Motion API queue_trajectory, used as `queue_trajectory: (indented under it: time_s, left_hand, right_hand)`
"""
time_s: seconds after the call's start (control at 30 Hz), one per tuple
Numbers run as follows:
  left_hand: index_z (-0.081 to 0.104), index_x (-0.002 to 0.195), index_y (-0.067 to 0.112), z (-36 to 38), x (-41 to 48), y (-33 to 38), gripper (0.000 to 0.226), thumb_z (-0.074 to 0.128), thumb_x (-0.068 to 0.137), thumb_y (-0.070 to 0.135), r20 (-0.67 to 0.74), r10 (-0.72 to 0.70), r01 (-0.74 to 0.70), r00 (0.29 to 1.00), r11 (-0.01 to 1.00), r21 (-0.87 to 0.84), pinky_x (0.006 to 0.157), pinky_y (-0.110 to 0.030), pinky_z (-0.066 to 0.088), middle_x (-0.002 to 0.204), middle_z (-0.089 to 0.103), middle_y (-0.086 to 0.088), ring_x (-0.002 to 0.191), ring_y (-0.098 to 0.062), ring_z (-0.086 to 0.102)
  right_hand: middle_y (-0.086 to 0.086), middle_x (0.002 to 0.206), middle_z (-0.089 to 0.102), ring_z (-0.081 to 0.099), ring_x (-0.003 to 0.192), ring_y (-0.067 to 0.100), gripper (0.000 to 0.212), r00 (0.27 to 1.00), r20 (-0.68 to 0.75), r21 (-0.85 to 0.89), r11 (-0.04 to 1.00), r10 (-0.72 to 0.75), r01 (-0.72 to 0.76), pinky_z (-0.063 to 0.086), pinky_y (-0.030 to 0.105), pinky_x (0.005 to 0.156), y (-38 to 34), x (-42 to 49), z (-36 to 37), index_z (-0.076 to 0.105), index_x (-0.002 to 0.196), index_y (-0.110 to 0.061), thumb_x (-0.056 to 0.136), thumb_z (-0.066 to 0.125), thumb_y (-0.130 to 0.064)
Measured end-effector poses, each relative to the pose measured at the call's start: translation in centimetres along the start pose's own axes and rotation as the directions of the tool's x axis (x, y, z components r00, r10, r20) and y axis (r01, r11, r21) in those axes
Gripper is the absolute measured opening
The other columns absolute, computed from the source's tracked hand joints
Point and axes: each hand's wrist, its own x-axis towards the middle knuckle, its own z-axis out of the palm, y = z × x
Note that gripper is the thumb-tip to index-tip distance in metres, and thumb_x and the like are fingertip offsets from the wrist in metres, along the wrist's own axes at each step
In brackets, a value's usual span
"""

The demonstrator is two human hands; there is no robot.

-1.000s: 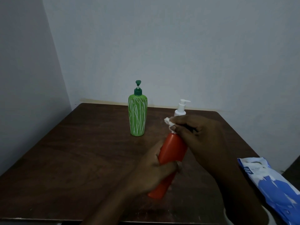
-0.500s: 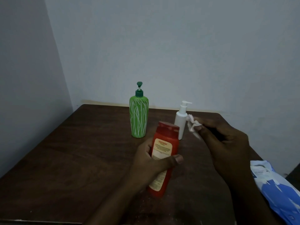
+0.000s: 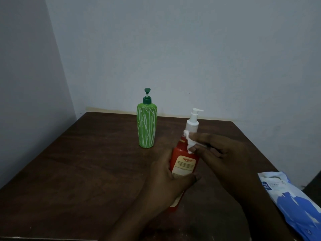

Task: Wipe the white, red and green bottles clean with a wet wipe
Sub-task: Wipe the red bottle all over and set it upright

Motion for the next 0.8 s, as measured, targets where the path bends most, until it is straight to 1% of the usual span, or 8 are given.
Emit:
queue_trajectory:
  time_s: [0.1, 0.17, 0.23, 0.3, 0.4, 0.53, 0.7, 0.8]
  left_hand:
    - [0.051, 0.109, 0.067, 0.0, 0.0, 0.0, 0.062, 0.089, 0.075, 0.031, 0.002, 0.015, -0.015, 1.0, 1.0, 0.023, 0.082, -0.018, 0.058, 0.114, 0.067, 0.035, 0.103, 0.013, 0.066]
    - [0.048, 0.109, 0.071, 0.8, -0.2, 0.3, 0.067, 0.089, 0.077, 0.029, 0.009, 0.048, -0.049, 0.999, 0.998, 0.048, 0.085, -0.018, 0.059, 0.114, 0.067, 0.034, 0.105, 0.013, 0.066]
    - [0.047, 0.114, 0.07, 1.6, -0.3, 0.6, 0.071, 0.089, 0.077, 0.026, 0.004, 0.116, -0.116, 0.993, 0.991, 0.07, 0.086, -0.013, 0.056, 0.112, 0.066, 0.037, 0.105, 0.012, 0.066]
    - [0.047, 0.117, 0.065, 1.9, -0.3, 0.7, 0.072, 0.09, 0.077, 0.022, -0.011, 0.147, -0.146, 0.989, 0.987, 0.067, 0.082, -0.007, 0.052, 0.11, 0.064, 0.042, 0.104, 0.013, 0.065]
    - [0.052, 0.113, 0.064, 1.3, -0.1, 0.3, 0.067, 0.09, 0.077, 0.022, -0.001, 0.117, -0.117, 0.993, 0.992, 0.044, 0.084, -0.015, 0.058, 0.114, 0.069, 0.029, 0.106, 0.006, 0.068]
    - [0.054, 0.108, 0.062, 0.0, 0.2, -0.1, 0.057, 0.09, 0.076, 0.031, -0.037, 0.051, -0.05, 0.998, 0.998, 0.04, 0.087, -0.027, 0.061, 0.113, 0.072, 0.022, 0.103, 0.003, 0.07]
    - [0.052, 0.121, 0.052, 0.3, 0.8, 0.2, 0.061, 0.089, 0.077, 0.032, -0.015, 0.047, -0.046, 0.999, 0.998, 0.051, 0.088, -0.028, 0.061, 0.114, 0.07, 0.019, 0.105, 0.001, 0.069]
    - [0.049, 0.122, 0.056, 0.6, 1.0, 0.1, 0.064, 0.088, 0.079, 0.03, 0.003, 0.051, -0.051, 0.999, 0.997, 0.051, 0.088, -0.027, 0.061, 0.117, 0.07, 0.018, 0.107, 0.0, 0.069]
  right_hand:
    - [-0.013, 0.116, 0.065, 0.053, 0.109, -0.015, 0.032, 1.0, -0.002, -0.045, 0.999, 0.024, -0.024, 0.044, 0.001, 0.083, 0.1, -0.2, -0.2, 0.061, 0.114, -0.035, 0.082, 0.065, -0.038]
    - [-0.023, 0.114, 0.06, 0.049, 0.108, -0.022, 0.027, 1.0, 0.018, -0.098, 0.995, -0.004, 0.006, 0.043, 0.001, 0.084, -0.7, 0.1, 0.6, 0.06, 0.114, -0.038, 0.087, 0.061, -0.038]
    - [-0.026, 0.111, 0.057, 0.046, 0.107, -0.019, 0.031, 0.997, 0.022, -0.209, 0.975, -0.078, 0.08, 0.039, 0.005, 0.089, -1.6, 0.4, 1.4, 0.065, 0.114, -0.033, 0.087, 0.05, -0.04]
    - [-0.028, 0.107, 0.057, 0.048, 0.102, -0.018, 0.028, 0.998, 0.015, -0.215, 0.974, -0.067, 0.068, 0.038, 0.005, 0.09, -1.7, 0.7, 1.5, 0.068, 0.111, -0.033, 0.089, 0.052, -0.04]
    - [-0.035, 0.106, 0.057, 0.055, 0.101, -0.019, 0.023, 1.0, 0.019, -0.057, 0.998, 0.023, -0.022, 0.046, 0.003, 0.081, -1.2, 0.2, 0.1, 0.062, 0.109, -0.045, 0.087, 0.06, -0.04]
    - [-0.011, 0.11, 0.069, 0.057, 0.105, -0.013, 0.03, 0.996, -0.053, -0.071, 0.995, 0.065, -0.068, 0.044, 0.002, 0.082, 0.3, -0.7, -0.9, 0.068, 0.111, -0.028, 0.082, 0.071, -0.02]
    - [-0.015, 0.107, 0.067, 0.059, 0.104, -0.011, 0.03, 0.989, -0.134, -0.024, 0.998, 0.057, -0.06, 0.044, 0.002, 0.081, 0.3, -0.2, -0.5, 0.066, 0.113, -0.026, 0.084, 0.069, -0.018]
    - [-0.011, 0.11, 0.067, 0.058, 0.107, -0.008, 0.029, 0.993, -0.115, -0.018, 0.999, 0.036, -0.038, 0.046, 0.003, 0.082, 0.0, 0.3, 0.1, 0.066, 0.114, -0.025, 0.086, 0.067, -0.019]
